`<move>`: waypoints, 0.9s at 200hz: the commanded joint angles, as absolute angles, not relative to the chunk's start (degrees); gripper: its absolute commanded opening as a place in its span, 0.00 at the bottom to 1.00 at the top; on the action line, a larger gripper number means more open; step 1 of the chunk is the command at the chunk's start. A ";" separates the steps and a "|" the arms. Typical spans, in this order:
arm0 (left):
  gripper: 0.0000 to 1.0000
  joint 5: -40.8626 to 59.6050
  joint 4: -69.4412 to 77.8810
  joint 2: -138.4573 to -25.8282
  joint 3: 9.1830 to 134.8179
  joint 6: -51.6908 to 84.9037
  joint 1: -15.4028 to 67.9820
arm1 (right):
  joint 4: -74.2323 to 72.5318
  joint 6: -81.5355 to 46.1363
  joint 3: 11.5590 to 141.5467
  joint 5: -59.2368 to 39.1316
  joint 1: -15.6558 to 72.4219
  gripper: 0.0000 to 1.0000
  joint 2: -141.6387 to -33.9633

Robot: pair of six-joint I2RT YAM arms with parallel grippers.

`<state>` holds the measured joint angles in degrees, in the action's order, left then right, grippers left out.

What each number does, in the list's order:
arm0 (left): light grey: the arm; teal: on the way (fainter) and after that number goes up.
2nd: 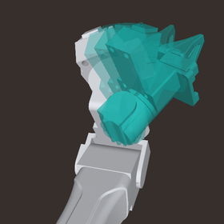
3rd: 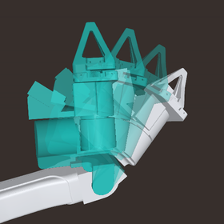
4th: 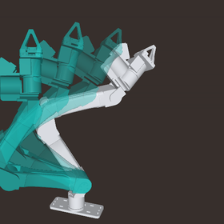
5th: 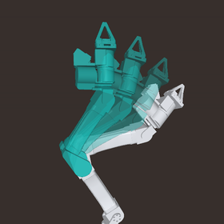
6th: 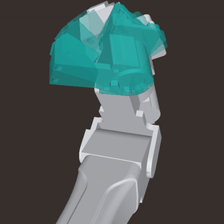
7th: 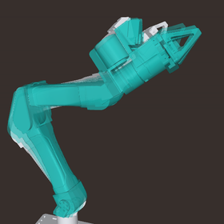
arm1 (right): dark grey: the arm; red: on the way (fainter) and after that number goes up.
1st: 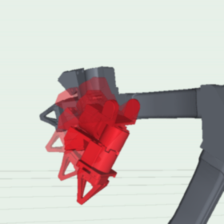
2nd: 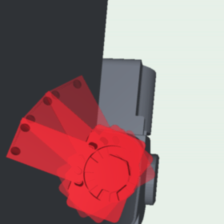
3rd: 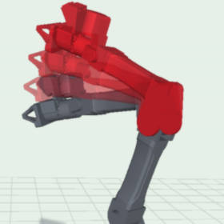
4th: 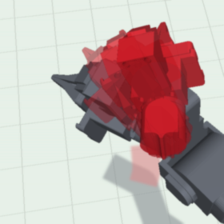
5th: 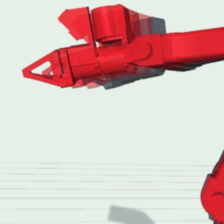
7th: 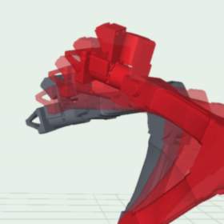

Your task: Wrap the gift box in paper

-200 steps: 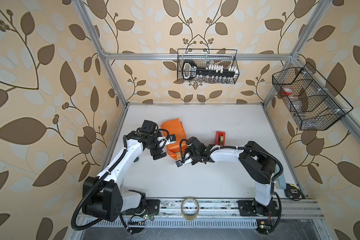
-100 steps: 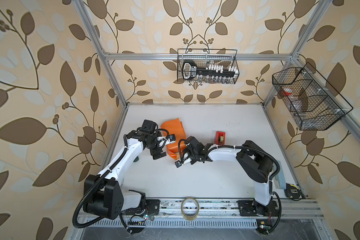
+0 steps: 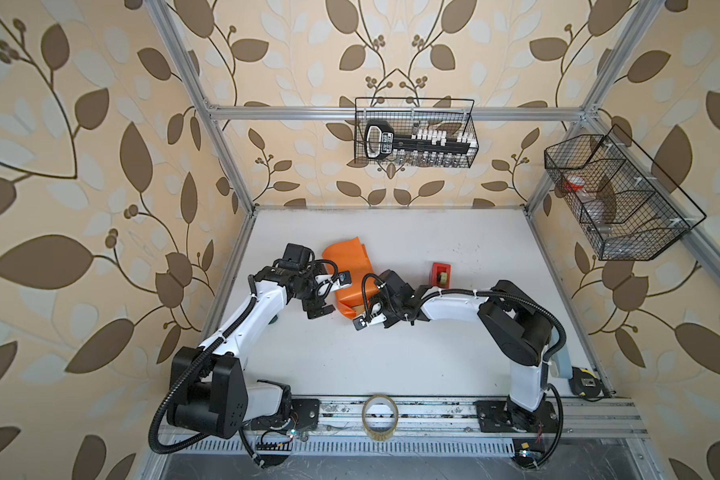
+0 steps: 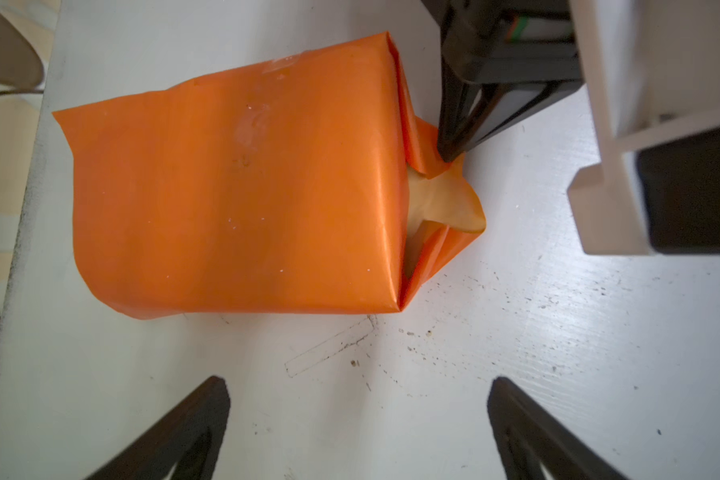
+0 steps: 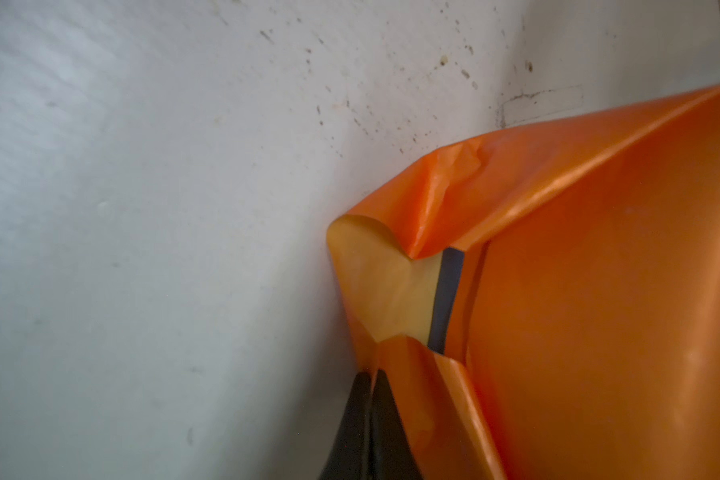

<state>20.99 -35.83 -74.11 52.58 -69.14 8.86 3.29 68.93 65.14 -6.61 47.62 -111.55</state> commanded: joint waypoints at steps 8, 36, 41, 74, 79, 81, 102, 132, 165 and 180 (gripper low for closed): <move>0.99 28.96 -31.83 -72.51 50.72 -75.15 7.56 | 1.51 64.86 63.37 -10.79 47.81 0.00 -109.48; 0.99 30.93 -25.13 -72.77 46.45 -76.63 7.47 | -1.10 59.27 63.57 -11.65 47.55 0.00 -109.32; 0.99 31.10 -23.61 -72.86 45.70 -76.42 7.47 | -1.58 58.17 63.42 -11.86 47.53 0.00 -109.14; 0.99 32.51 -17.41 -73.72 43.09 -75.30 6.15 | -5.28 52.06 61.24 -10.99 47.29 0.00 -107.64; 0.99 33.08 -17.95 -73.77 43.47 -75.46 5.84 | -5.84 50.92 60.85 -11.03 47.15 0.00 -107.22; 0.99 33.34 -18.22 -73.83 43.61 -75.53 5.74 | -6.07 50.61 60.61 -11.06 47.12 0.00 -107.07; 0.99 35.46 -21.92 -74.76 43.81 -80.54 5.32 | -8.00 46.95 58.91 -11.42 46.93 0.00 -106.05; 0.99 35.20 -19.92 -75.91 40.25 -84.55 6.67 | -8.78 42.80 59.01 -11.38 46.94 0.00 -106.62; 0.99 33.05 -10.29 -76.12 36.92 -80.55 8.79 | -9.76 40.58 59.10 -11.26 47.02 0.00 -106.79; 0.99 32.51 -7.81 -76.52 36.29 -79.57 8.83 | -9.73 39.83 58.85 -10.81 47.21 0.00 -106.61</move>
<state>32.36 -14.15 -75.88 37.15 -80.62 7.60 -7.09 43.35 59.29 -9.67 46.74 -107.44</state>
